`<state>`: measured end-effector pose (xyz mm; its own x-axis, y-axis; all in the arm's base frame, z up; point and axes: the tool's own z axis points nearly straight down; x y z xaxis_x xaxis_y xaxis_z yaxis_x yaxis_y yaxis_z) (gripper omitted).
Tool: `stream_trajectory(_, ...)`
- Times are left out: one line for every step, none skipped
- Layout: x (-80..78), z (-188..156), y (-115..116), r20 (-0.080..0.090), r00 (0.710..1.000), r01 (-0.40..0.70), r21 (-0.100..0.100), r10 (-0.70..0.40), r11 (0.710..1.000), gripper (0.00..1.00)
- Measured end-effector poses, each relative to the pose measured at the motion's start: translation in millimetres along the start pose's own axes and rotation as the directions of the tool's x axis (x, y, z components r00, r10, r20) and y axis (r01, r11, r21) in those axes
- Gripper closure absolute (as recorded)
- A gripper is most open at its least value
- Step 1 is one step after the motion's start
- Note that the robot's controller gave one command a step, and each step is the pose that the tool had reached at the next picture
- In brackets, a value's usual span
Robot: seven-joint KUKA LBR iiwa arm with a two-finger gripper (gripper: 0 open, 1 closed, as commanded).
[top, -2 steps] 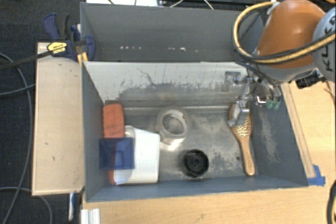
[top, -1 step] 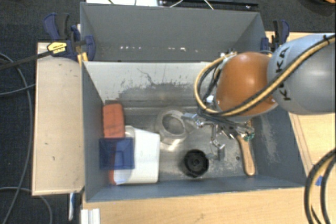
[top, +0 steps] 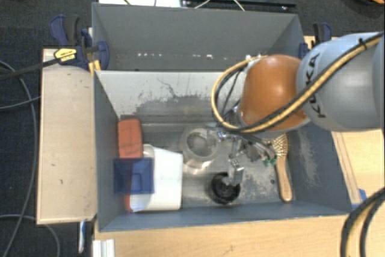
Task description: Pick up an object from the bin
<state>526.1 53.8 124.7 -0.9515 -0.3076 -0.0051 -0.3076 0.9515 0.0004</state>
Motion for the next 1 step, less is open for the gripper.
stream_trajectory(30.5,2.3,1.2,0.000,0.912,0.409,0.000,-0.409,0.912,0.00)
